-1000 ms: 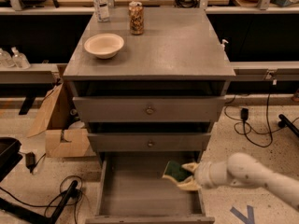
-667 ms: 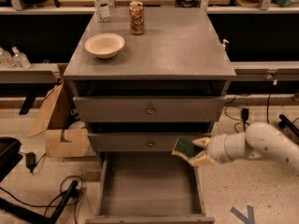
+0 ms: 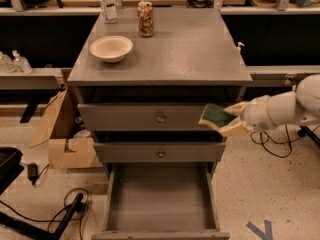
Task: Pick sponge from bottom drawer and place on counter
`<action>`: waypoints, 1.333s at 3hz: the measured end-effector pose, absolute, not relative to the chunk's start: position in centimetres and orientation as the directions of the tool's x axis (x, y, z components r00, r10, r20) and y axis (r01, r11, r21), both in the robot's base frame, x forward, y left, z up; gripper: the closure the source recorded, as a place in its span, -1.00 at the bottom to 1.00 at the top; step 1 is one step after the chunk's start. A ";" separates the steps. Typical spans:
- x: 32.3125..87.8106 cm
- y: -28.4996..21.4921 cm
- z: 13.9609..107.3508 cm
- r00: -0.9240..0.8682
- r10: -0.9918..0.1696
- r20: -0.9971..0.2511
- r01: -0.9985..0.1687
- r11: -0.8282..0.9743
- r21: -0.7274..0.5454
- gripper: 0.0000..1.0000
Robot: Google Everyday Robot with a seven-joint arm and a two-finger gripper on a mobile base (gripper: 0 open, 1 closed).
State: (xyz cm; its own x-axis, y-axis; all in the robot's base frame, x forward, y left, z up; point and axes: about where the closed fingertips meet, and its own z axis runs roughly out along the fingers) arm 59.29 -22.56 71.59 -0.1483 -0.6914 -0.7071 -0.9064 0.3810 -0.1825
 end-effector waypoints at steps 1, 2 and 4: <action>60.3 -23.2 78.9 -0.121 -0.711 -0.693 -0.884 0.395 -0.250 1.00; 60.3 -23.2 78.9 -0.121 -0.711 -0.693 -0.884 0.395 -0.250 1.00; 65.7 -23.9 84.6 -0.214 -0.763 -0.610 -0.894 0.405 -0.193 1.00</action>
Offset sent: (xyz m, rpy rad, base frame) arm 0.0087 -0.0056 0.0627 -0.0286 -0.0508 -0.0205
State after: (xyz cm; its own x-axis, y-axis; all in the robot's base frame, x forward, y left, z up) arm 65.72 -23.88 84.65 -0.2143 -0.7632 -0.6096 -0.8938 0.4049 -0.1927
